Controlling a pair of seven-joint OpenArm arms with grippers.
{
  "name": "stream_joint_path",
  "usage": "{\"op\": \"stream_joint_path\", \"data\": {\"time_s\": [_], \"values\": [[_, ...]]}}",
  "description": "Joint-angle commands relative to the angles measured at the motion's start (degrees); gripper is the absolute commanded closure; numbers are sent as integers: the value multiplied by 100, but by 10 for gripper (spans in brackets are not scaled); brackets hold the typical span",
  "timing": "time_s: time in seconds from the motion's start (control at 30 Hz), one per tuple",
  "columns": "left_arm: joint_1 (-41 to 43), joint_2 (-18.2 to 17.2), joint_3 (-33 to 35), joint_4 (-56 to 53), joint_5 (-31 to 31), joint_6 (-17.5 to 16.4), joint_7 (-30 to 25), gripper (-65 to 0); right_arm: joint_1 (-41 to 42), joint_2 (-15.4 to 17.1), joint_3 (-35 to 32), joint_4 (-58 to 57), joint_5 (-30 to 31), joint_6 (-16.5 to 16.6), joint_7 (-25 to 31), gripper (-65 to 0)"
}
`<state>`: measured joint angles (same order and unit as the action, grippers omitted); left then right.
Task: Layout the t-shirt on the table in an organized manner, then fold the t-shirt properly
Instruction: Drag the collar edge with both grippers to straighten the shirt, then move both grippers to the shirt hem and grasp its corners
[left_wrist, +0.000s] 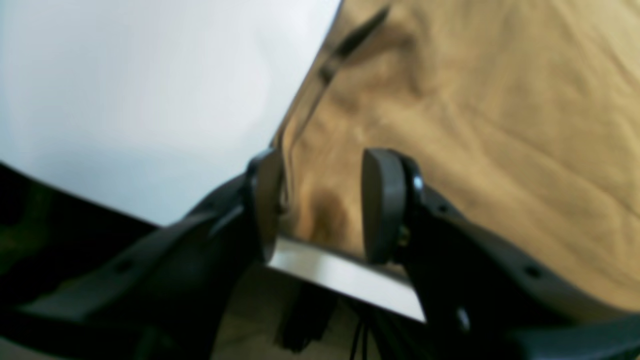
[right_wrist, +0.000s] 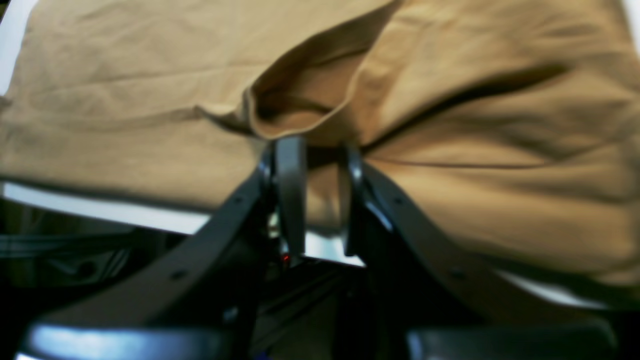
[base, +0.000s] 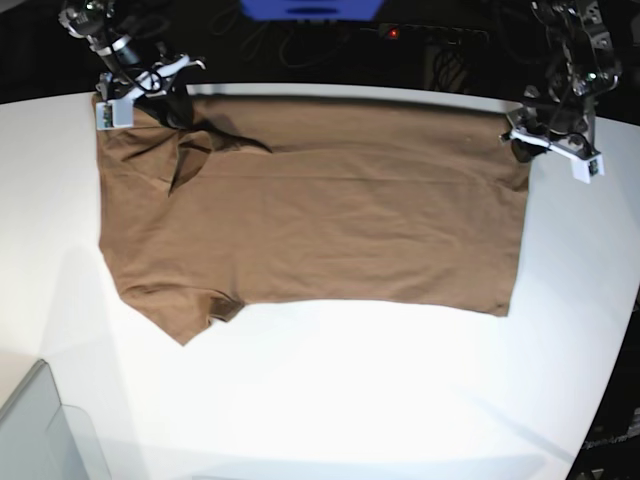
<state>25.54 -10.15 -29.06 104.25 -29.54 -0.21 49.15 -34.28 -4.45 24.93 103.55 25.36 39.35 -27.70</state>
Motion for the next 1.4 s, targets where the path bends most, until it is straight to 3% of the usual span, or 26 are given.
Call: {"op": "stream_joint_path", "data": {"time_s": [0.0, 0.23, 0.5, 0.7, 0.87, 0.93, 1.03, 1.13, 1.23, 1.37], "values": [[0, -44, -26, 147, -31, -10, -57, -263, 4, 45, -27, 15, 96, 65, 155, -86], [0, -44, -26, 217, -31, -10, -57, -263, 285, 177, -194, -399, 96, 65, 164, -88], [-27, -44, -26, 226, -31, -10, -49, -263, 1604, 748, -959, -1084, 96, 65, 155, -88], [-79, -62, -26, 384, -31, -10, -49, -263, 2044, 1021, -1310, -662, 96, 65, 146, -89], [-422, -62, -26, 472, -31, -10, -49, -263, 2527, 1144, -1302, -742, 96, 65, 146, -90], [-695, -62, -26, 472, -31, -10, -49, -263, 2808, 1355, -1302, -970, -35, 65, 146, -90], [-1275, -114, -17, 393, -22, -10, -49, -263, 3292, 1495, -1319, -1454, -545, 65, -91, -130], [-1864, -150, -8, 164, 31, -10, -40, -277, 3872, 1557, -1302, -1911, -1011, 65, -443, -229], [-2347, -194, 27, -214, 40, -10, -40, -348, 4338, 1583, -1302, -2315, -1398, 65, -504, -312], [-2954, -528, 343, -1163, -13, -10, -93, -450, 5024, 1583, -1302, -3098, -1741, 65, -162, -313]]}}
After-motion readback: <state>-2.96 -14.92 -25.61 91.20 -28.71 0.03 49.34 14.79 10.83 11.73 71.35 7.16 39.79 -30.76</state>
